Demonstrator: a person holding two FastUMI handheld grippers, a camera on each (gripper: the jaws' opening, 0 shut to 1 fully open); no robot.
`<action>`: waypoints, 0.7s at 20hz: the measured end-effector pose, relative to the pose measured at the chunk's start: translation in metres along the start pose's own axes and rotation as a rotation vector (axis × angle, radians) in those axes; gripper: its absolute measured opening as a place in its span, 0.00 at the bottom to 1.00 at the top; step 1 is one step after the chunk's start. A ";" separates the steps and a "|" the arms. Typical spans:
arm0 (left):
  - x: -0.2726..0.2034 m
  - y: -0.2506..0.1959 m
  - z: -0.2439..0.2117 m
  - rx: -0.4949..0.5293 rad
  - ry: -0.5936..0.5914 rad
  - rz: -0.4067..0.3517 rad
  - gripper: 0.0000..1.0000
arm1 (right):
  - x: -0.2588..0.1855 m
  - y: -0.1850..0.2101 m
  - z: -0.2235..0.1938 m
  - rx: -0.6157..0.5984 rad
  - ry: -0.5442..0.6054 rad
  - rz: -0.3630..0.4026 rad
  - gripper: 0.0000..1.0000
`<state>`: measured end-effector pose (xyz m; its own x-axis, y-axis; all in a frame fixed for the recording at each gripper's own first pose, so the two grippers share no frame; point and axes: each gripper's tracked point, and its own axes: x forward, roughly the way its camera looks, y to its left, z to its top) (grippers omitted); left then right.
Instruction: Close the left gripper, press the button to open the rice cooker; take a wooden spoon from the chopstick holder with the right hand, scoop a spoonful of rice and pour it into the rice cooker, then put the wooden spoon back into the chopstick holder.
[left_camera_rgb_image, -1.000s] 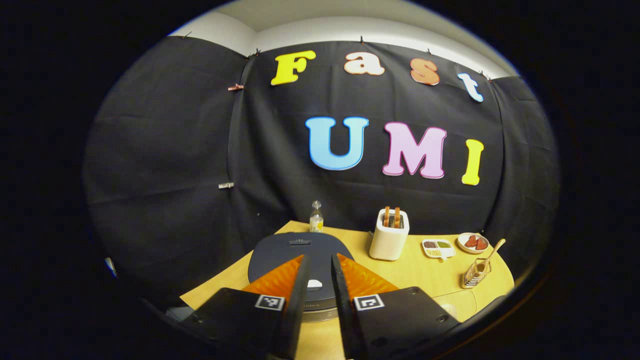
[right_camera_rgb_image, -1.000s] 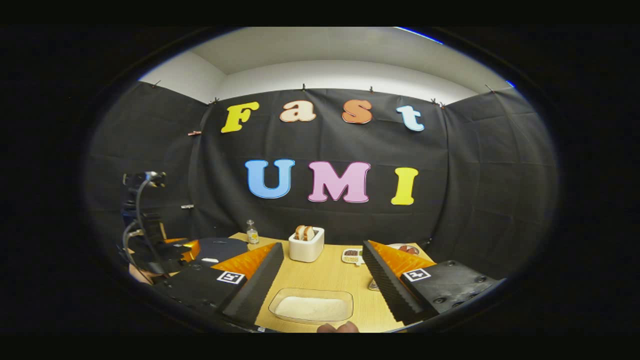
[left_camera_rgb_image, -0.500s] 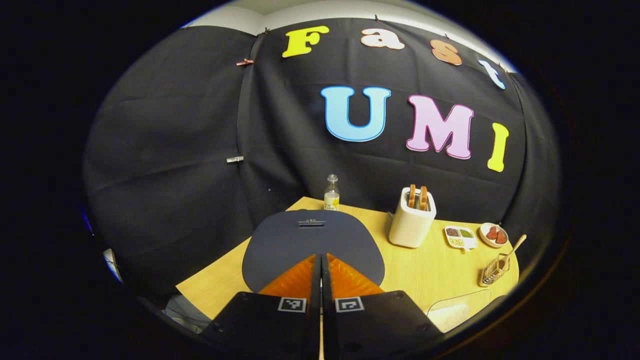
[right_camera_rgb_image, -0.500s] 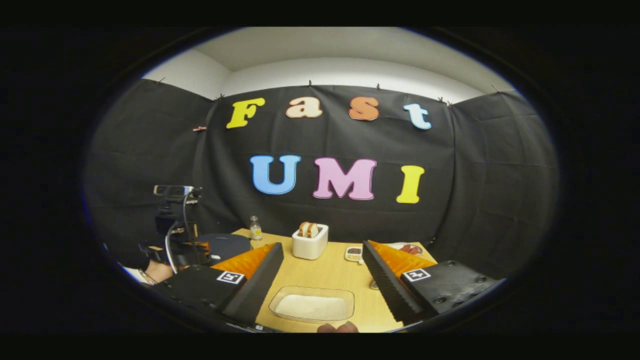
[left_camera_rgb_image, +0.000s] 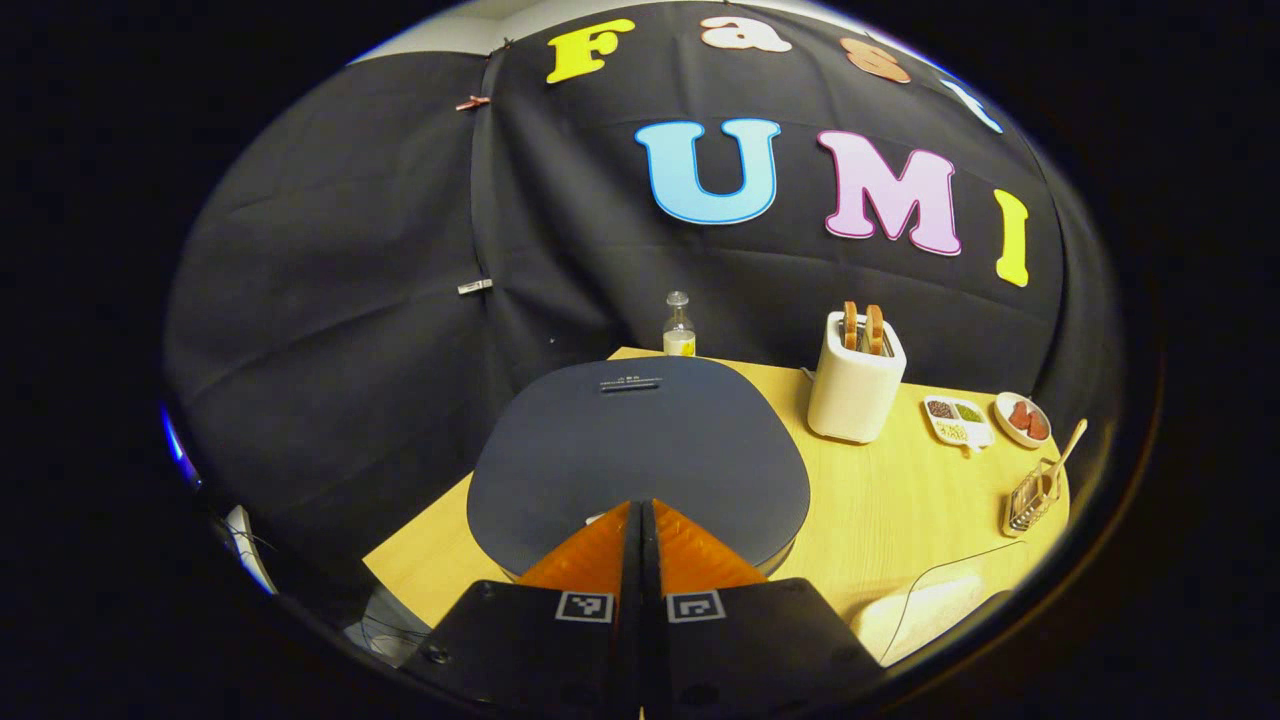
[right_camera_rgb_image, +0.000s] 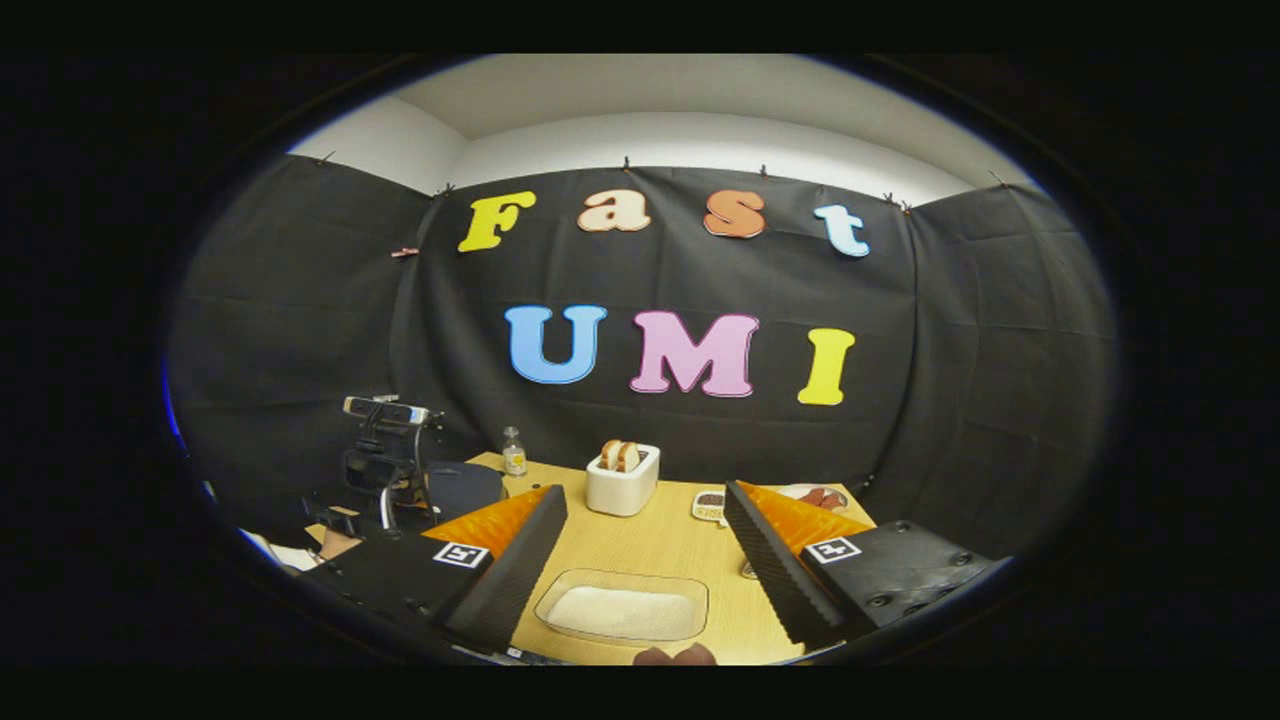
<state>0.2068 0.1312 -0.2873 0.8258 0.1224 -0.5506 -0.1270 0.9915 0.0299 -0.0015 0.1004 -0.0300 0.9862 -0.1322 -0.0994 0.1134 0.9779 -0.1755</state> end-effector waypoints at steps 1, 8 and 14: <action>0.001 0.000 0.000 -0.010 0.000 0.003 0.06 | 0.001 0.000 -0.001 0.004 0.006 0.002 0.98; 0.004 0.000 -0.007 -0.056 0.053 -0.020 0.06 | -0.005 -0.004 0.006 0.013 -0.019 0.000 0.99; -0.030 0.008 0.022 -0.086 -0.079 -0.011 0.06 | -0.013 -0.011 0.006 0.015 -0.024 -0.013 0.98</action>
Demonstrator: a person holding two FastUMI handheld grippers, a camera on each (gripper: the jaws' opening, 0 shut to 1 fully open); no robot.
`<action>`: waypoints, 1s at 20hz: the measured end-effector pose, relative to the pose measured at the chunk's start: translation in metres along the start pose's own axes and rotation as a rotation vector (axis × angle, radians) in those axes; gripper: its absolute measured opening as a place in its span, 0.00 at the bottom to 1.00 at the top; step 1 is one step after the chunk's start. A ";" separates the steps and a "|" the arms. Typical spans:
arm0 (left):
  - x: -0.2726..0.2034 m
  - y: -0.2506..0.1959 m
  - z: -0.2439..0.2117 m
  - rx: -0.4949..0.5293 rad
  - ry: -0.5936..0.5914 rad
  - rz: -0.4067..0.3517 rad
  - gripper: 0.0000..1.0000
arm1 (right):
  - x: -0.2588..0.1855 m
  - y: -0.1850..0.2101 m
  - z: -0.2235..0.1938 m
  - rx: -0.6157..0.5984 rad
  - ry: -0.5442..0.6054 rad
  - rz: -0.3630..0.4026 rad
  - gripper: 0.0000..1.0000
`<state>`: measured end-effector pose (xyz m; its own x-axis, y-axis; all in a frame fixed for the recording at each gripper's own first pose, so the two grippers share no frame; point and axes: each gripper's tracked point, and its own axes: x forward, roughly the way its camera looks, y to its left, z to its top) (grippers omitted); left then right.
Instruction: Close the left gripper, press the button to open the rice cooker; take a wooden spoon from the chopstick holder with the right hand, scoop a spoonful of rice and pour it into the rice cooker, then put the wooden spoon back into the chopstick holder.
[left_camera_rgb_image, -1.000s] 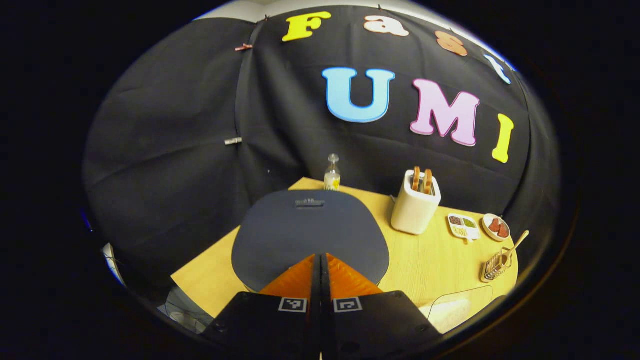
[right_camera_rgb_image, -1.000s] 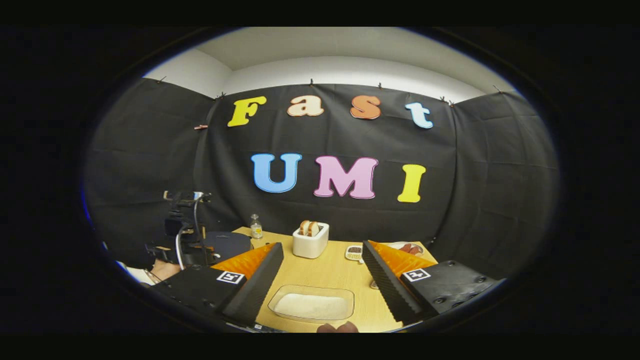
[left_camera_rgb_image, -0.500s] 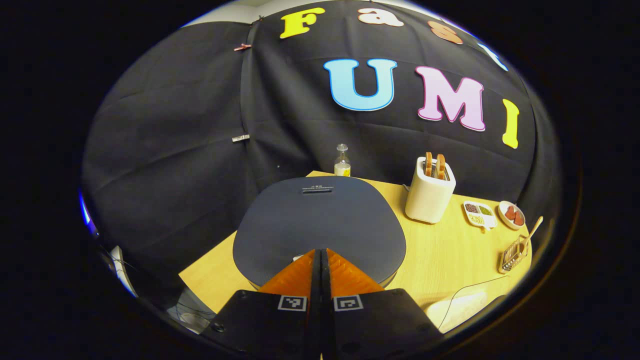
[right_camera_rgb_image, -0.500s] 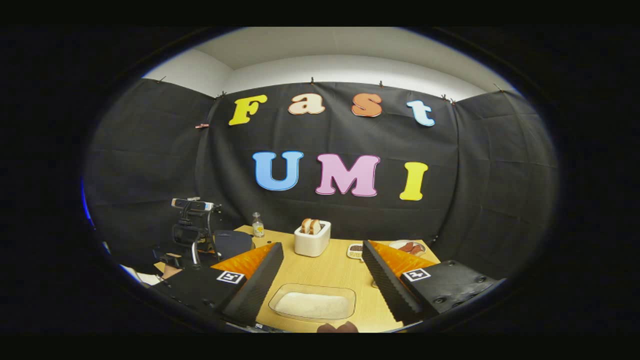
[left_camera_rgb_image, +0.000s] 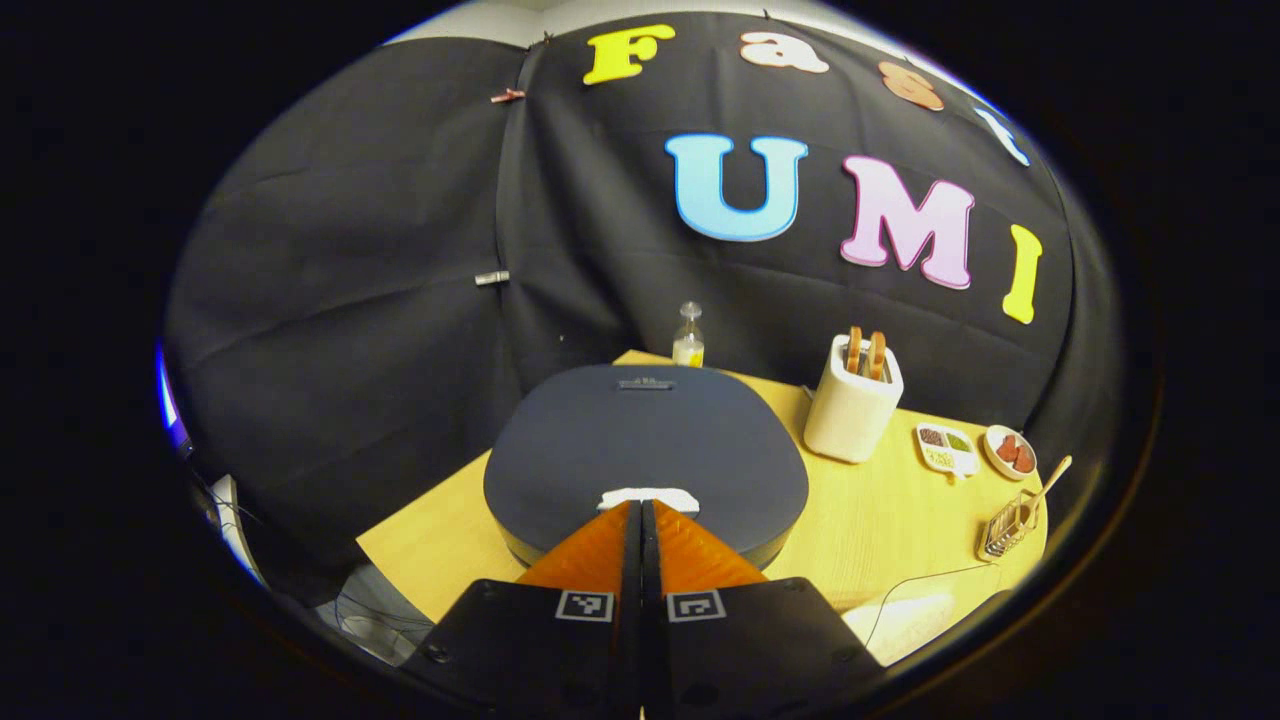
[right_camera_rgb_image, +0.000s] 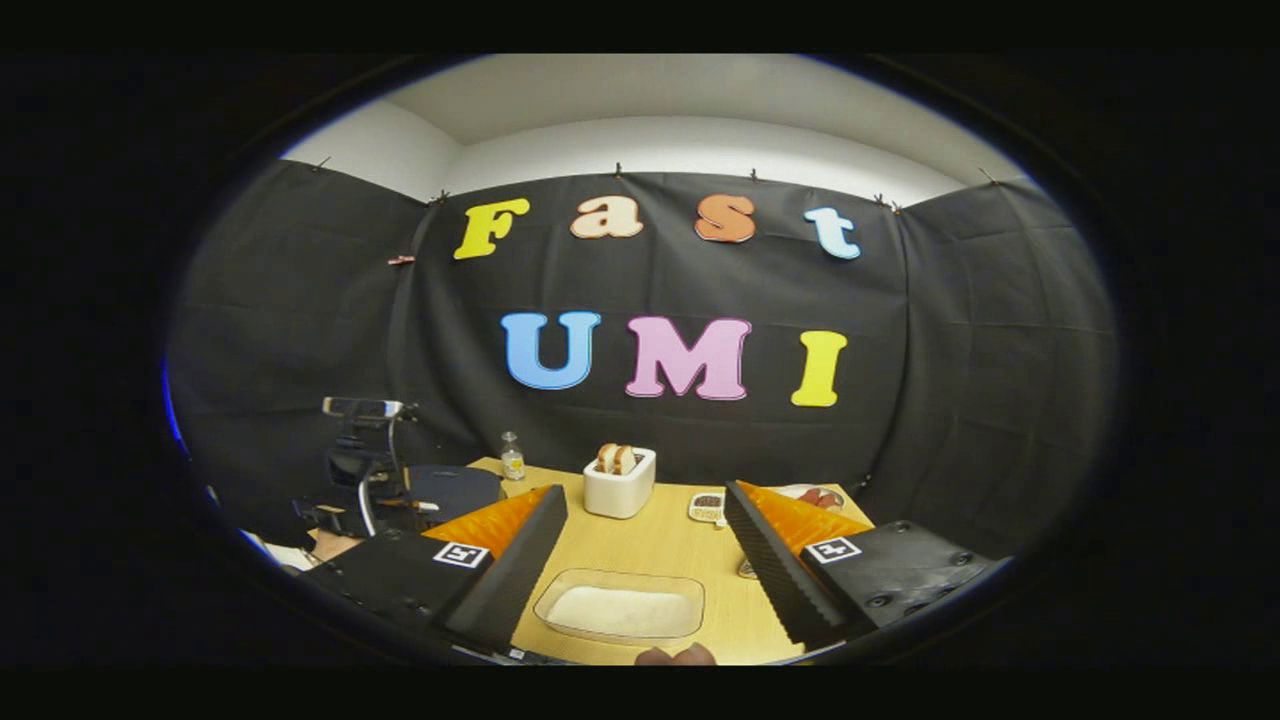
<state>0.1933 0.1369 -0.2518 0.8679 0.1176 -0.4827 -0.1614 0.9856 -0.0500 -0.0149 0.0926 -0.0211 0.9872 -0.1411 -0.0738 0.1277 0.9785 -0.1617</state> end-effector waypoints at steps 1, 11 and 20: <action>-0.011 -0.002 0.012 0.024 -0.046 -0.003 0.06 | 0.000 0.000 -0.001 0.003 0.003 0.001 0.99; -0.066 -0.006 0.053 0.033 -0.151 -0.078 0.05 | 0.001 -0.010 0.004 0.005 -0.015 -0.013 0.98; -0.108 -0.012 0.044 0.059 -0.192 -0.166 0.08 | 0.019 -0.059 -0.019 0.010 0.033 -0.093 0.98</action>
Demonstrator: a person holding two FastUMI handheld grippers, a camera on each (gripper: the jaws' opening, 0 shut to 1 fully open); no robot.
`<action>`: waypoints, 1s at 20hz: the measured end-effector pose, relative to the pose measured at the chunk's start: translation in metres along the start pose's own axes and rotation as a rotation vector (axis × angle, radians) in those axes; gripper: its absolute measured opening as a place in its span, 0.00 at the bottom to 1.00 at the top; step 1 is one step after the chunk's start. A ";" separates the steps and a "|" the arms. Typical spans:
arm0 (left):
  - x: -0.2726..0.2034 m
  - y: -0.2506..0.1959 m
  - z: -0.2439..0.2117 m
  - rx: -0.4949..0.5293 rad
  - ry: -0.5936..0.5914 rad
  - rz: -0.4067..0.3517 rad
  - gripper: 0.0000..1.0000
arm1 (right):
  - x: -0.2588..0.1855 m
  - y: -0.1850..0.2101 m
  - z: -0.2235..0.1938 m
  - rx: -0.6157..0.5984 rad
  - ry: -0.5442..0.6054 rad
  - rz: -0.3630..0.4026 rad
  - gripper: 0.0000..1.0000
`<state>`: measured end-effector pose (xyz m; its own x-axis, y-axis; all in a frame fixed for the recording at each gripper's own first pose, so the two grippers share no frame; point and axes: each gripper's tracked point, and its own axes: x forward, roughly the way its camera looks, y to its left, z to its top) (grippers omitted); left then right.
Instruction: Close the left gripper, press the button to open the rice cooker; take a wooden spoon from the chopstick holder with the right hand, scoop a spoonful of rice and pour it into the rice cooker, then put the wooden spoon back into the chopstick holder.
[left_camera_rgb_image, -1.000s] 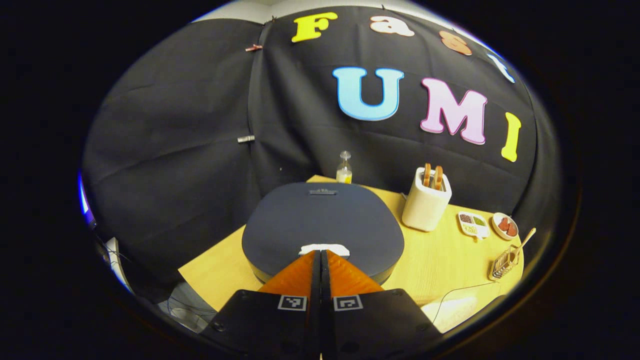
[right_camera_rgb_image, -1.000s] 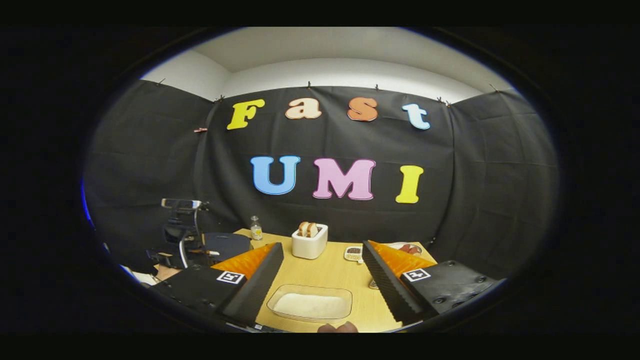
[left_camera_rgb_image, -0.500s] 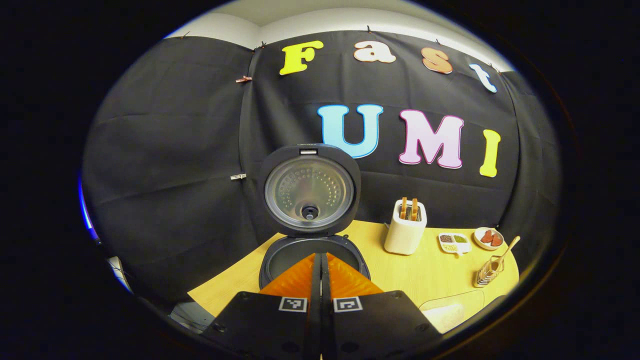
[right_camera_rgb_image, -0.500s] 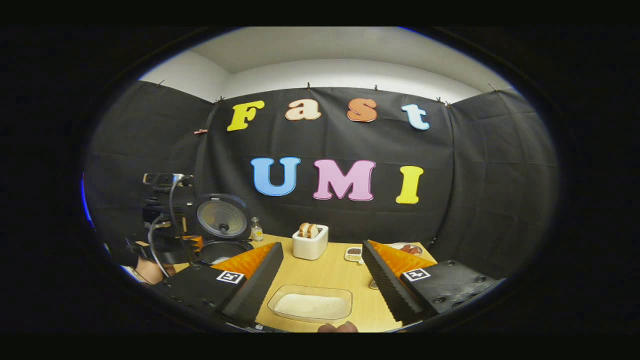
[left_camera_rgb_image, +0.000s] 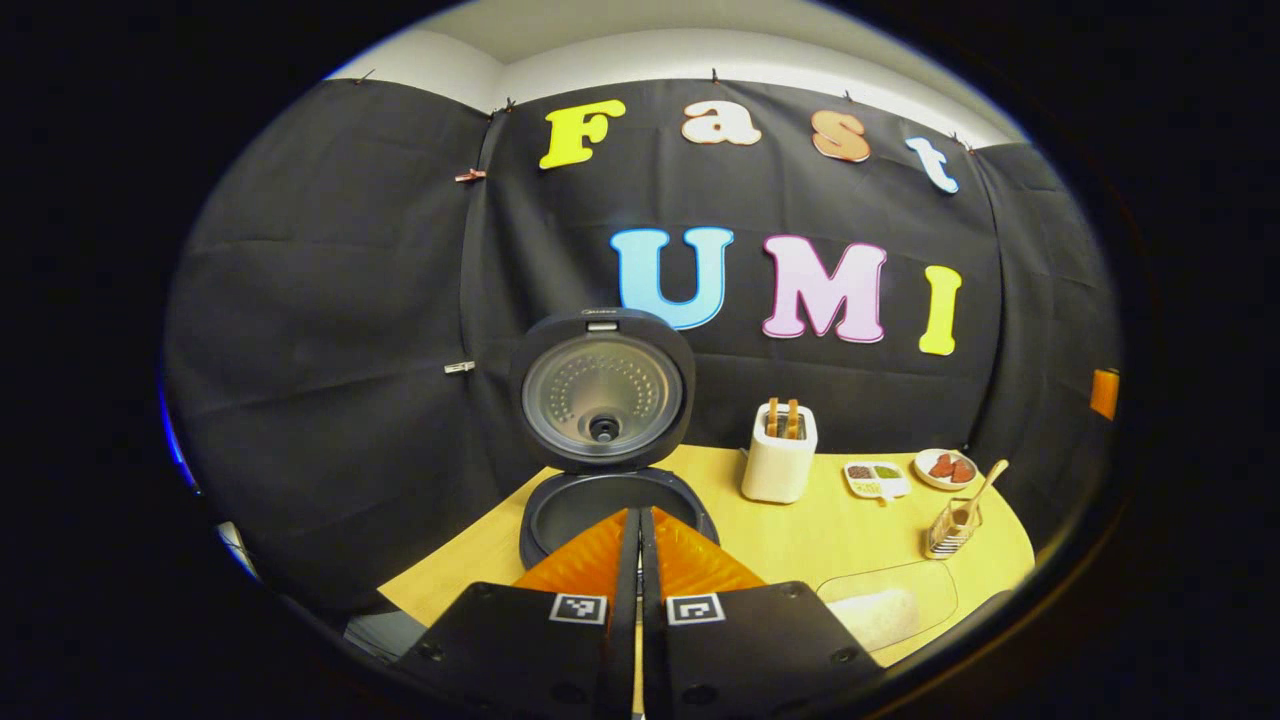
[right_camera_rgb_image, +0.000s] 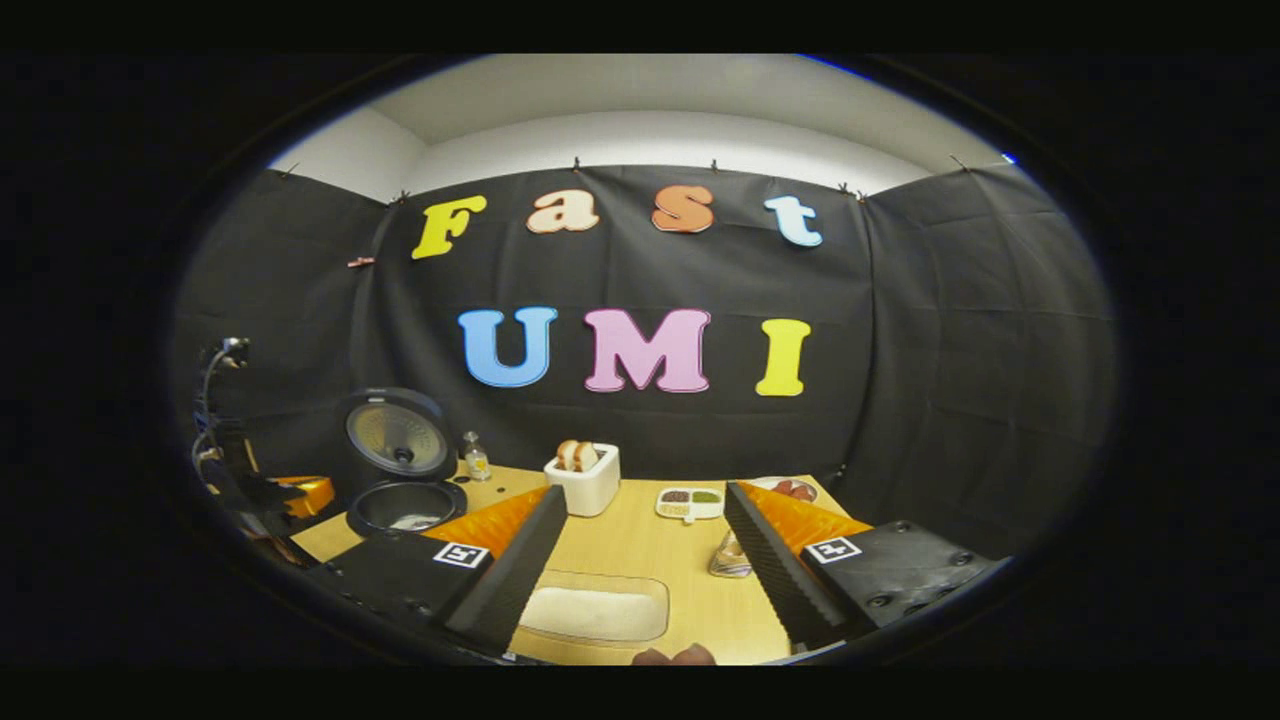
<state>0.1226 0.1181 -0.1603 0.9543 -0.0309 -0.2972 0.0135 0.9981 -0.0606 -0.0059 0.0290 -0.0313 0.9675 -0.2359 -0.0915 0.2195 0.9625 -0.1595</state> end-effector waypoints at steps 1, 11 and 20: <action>-0.005 0.000 -0.001 -0.002 -0.005 -0.005 0.10 | 0.004 -0.006 -0.004 -0.012 0.004 0.000 0.99; -0.038 -0.038 0.003 -0.079 -0.018 0.035 0.51 | 0.083 -0.096 -0.068 0.046 0.128 0.013 1.00; -0.075 -0.071 -0.004 -0.025 0.034 0.166 0.64 | 0.172 -0.187 -0.159 0.180 0.247 -0.021 0.98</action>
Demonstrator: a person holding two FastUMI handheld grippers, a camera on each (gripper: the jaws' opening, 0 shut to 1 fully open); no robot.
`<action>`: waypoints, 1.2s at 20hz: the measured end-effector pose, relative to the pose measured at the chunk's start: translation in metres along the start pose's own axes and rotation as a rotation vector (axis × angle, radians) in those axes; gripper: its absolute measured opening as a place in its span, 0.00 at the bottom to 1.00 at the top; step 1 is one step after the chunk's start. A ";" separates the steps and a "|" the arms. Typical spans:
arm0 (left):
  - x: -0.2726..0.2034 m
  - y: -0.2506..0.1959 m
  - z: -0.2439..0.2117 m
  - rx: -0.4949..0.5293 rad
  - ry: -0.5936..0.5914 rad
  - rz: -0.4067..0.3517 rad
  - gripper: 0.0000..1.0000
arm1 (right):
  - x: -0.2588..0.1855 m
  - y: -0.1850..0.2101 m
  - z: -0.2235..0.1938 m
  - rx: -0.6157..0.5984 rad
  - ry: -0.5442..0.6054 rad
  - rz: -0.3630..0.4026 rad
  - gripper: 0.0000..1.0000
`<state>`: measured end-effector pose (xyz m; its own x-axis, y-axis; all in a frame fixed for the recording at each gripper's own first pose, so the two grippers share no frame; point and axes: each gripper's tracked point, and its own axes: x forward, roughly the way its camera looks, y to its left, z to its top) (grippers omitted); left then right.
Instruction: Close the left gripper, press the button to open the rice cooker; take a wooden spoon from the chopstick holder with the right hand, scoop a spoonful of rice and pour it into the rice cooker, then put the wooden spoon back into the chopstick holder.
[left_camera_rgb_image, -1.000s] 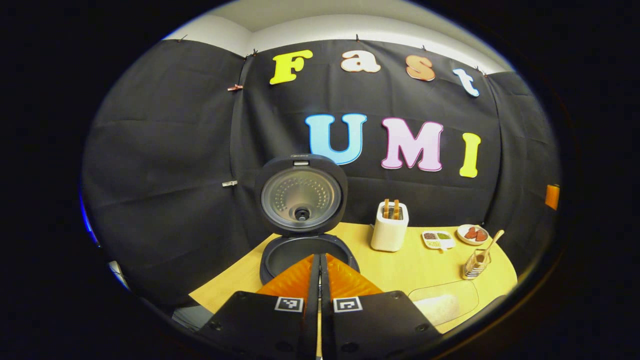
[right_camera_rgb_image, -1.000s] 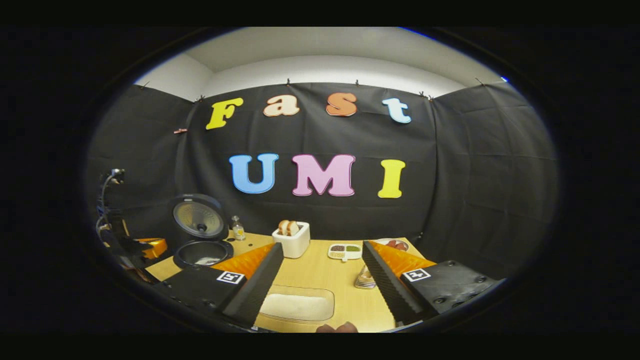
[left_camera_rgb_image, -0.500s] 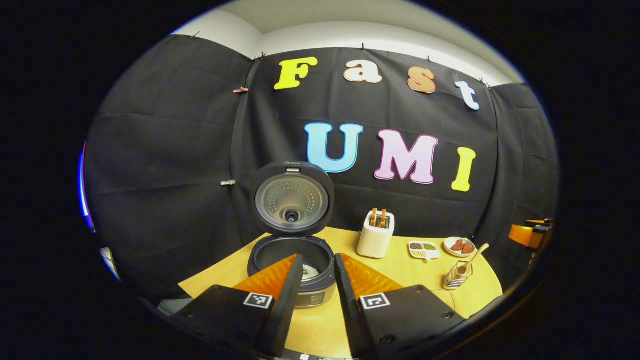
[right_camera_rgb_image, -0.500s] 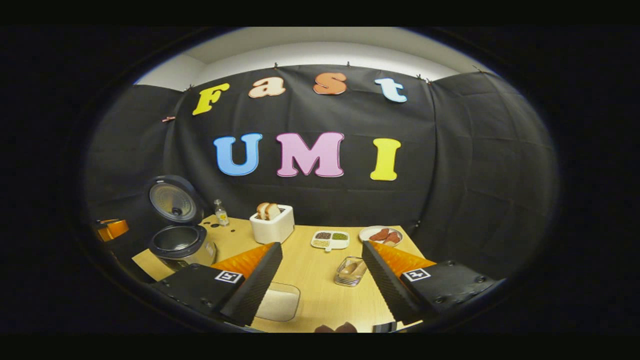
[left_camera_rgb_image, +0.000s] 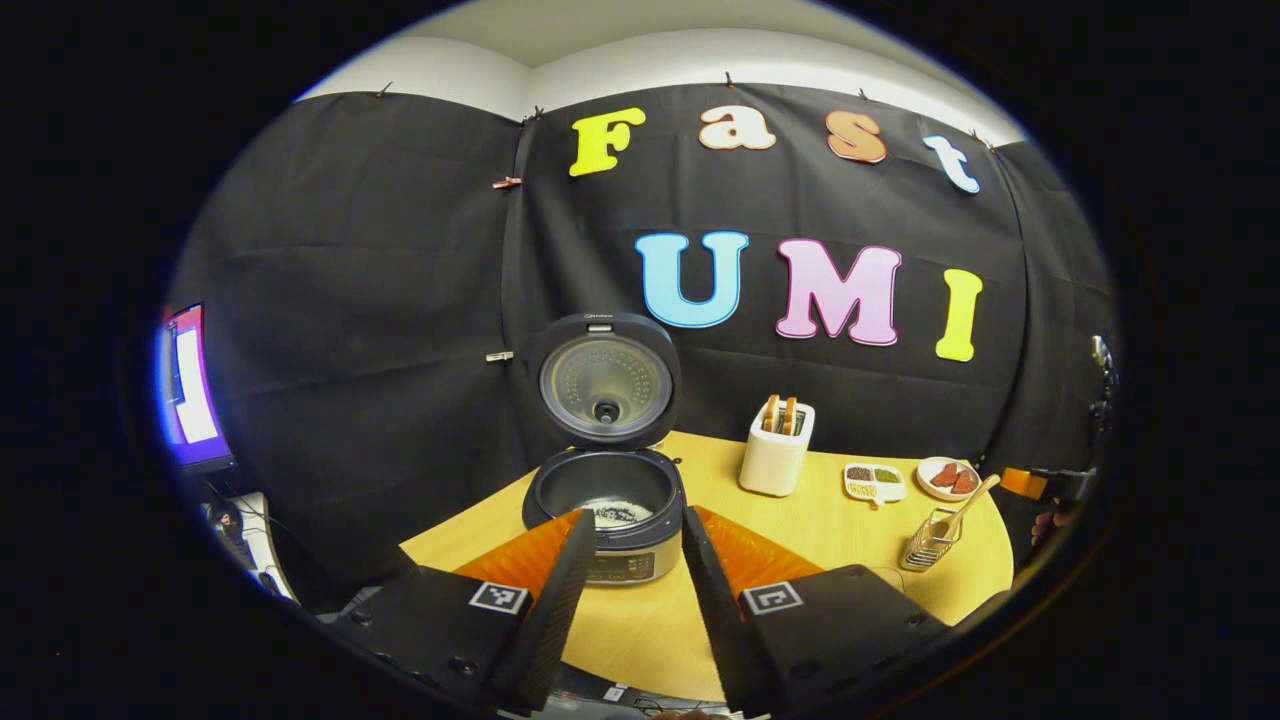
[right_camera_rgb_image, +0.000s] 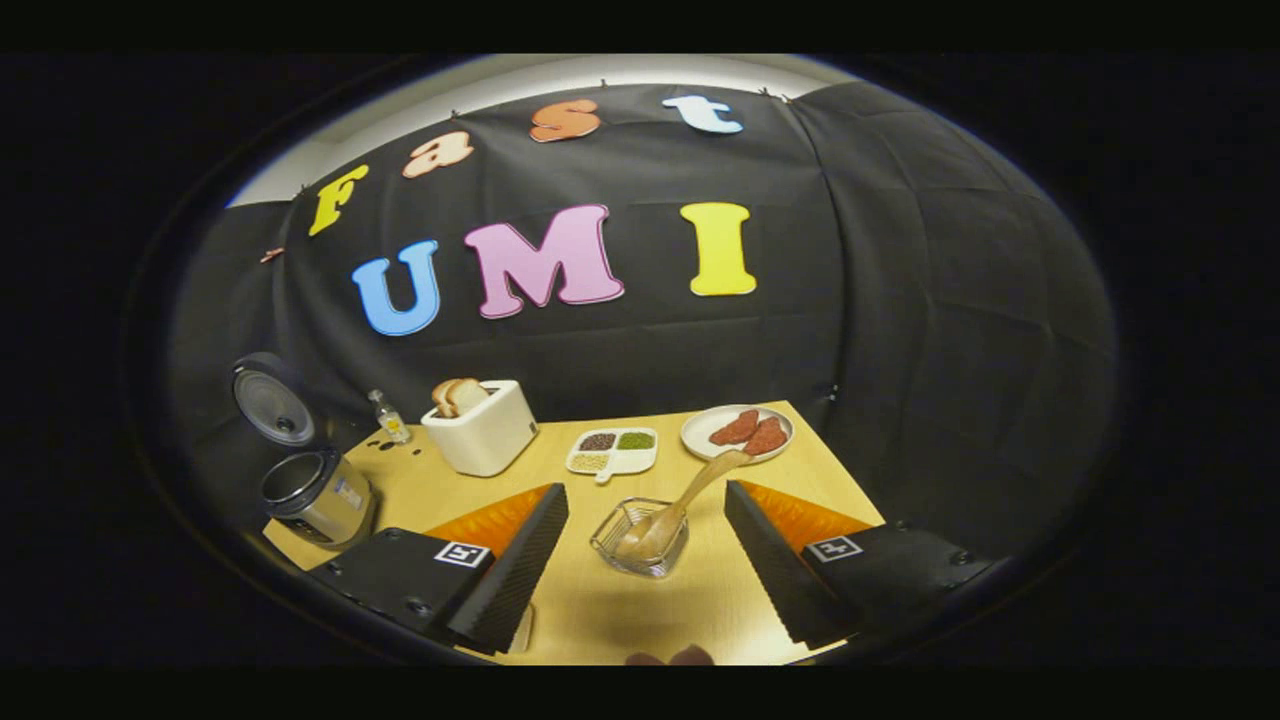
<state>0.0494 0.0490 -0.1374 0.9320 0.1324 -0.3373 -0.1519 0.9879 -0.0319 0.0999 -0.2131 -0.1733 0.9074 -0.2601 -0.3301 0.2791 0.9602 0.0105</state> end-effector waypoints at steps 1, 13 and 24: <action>-0.001 -0.003 0.000 0.014 0.005 0.006 0.64 | 0.011 -0.007 -0.004 -0.002 0.005 -0.005 0.99; -0.011 -0.020 -0.012 0.039 0.090 0.026 0.69 | 0.121 -0.047 -0.065 0.104 0.134 -0.087 0.94; -0.019 -0.016 -0.020 0.042 0.112 0.029 0.71 | 0.141 -0.035 -0.064 0.257 0.164 -0.055 0.23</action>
<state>0.0270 0.0287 -0.1493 0.8842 0.1538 -0.4410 -0.1623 0.9866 0.0186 0.1984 -0.2765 -0.2806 0.8317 -0.2710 -0.4846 0.4155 0.8826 0.2197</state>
